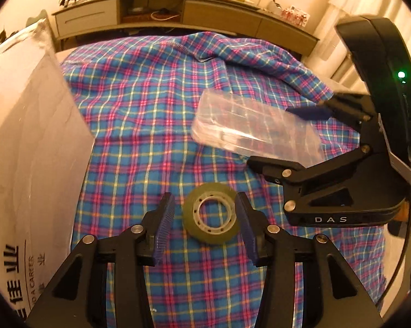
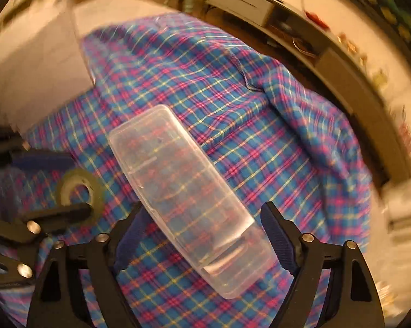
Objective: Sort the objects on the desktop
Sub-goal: 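Grasp the green tape roll with the left tool while the right tool grasps the clear plastic box, then lift and carry the tape roll and clear plastic box over the cardboard box with both tools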
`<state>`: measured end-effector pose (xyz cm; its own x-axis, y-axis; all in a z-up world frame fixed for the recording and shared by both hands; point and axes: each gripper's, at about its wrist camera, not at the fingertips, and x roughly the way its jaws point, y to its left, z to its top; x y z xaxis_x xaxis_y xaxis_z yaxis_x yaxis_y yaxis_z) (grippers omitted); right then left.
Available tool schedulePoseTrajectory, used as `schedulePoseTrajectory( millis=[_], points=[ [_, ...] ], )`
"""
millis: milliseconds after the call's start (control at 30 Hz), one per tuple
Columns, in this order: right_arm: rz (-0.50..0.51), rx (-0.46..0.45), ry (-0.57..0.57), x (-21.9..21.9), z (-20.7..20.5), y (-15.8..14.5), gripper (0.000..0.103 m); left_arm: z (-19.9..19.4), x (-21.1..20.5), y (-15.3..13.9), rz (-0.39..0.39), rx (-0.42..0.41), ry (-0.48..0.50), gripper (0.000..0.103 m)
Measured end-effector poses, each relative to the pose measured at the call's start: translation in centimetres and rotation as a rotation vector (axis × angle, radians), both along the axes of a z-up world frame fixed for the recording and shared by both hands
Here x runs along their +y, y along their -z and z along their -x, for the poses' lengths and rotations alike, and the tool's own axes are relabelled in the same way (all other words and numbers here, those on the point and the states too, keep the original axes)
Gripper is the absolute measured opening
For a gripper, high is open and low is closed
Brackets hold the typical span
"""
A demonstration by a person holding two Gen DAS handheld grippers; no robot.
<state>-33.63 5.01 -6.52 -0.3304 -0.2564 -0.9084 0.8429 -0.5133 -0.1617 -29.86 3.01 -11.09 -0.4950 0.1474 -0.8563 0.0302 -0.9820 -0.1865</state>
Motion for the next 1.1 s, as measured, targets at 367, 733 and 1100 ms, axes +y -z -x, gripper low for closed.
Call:
schedulePoseTrajectory(
  millis=[367,733,1100],
  points=[
    [0.237,-0.083,0.213,5.3,-2.3,-1.3,0.053,-0.8,1.4,0.0,0.031,-0.003,0.042,0.052],
    [0.29,-0.105,0.285,6.4,-4.5,-2.1,0.053,-1.0,0.7,-0.2,0.051,0.018,-0.005,0.049],
    [0.329,-0.082,0.273,5.6,-8.3,-4.5,0.053,-5.8,0.2,-4.9,0.08,0.081,0.005,0.049]
  ],
)
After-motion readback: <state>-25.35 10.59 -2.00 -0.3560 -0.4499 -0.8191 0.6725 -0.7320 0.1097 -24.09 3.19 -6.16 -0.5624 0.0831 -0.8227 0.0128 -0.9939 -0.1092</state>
